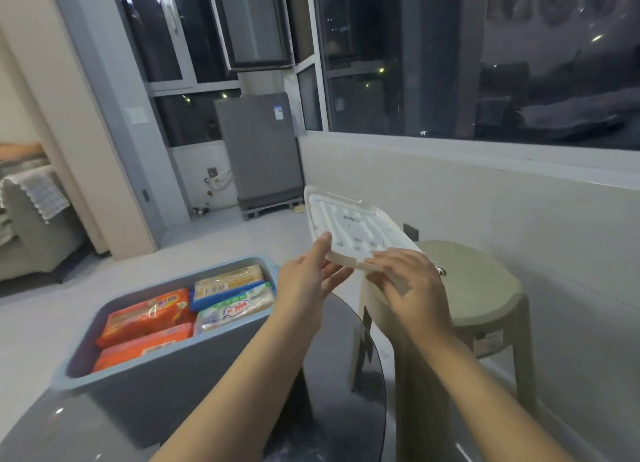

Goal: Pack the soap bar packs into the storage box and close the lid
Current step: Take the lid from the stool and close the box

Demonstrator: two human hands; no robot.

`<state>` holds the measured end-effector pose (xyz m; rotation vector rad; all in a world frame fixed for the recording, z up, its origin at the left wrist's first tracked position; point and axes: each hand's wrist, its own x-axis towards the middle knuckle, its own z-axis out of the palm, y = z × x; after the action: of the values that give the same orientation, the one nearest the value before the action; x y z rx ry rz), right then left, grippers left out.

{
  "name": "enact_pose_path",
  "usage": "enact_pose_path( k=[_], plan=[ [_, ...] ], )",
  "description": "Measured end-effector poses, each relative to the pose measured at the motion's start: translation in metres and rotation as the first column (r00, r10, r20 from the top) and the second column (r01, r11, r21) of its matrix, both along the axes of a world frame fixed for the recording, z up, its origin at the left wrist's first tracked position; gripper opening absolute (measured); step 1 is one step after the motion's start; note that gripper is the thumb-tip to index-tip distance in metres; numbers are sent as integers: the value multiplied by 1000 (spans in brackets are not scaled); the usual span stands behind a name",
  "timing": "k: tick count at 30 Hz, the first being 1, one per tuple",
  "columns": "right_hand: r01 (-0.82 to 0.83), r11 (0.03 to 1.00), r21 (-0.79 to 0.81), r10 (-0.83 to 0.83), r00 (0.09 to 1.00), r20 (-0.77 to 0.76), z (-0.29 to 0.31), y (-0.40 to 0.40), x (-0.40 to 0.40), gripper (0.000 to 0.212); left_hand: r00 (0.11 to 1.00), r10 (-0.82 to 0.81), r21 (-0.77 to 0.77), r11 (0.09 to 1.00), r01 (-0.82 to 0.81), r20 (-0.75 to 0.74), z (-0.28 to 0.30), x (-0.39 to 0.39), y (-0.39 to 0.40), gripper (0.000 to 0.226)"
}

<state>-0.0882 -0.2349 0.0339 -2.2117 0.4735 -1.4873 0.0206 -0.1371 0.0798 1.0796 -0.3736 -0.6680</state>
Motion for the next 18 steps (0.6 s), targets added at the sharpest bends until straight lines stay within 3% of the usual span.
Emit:
enact_pose_path(
  k=[6,15,18],
  plan=[
    [-96,995,7,96,992,79,18,46,25,13,995,94,-86,992,-96,-24,22,9,54,23],
    [-278,959,52,271,956,108,39,100,65,9,985,162,-129,980,-153,65,36,35,115,45],
    [-314,946,76,298,940,166,44,111,75,17,968,223,-113,971,-210,114,31,40,132,54]
  ],
)
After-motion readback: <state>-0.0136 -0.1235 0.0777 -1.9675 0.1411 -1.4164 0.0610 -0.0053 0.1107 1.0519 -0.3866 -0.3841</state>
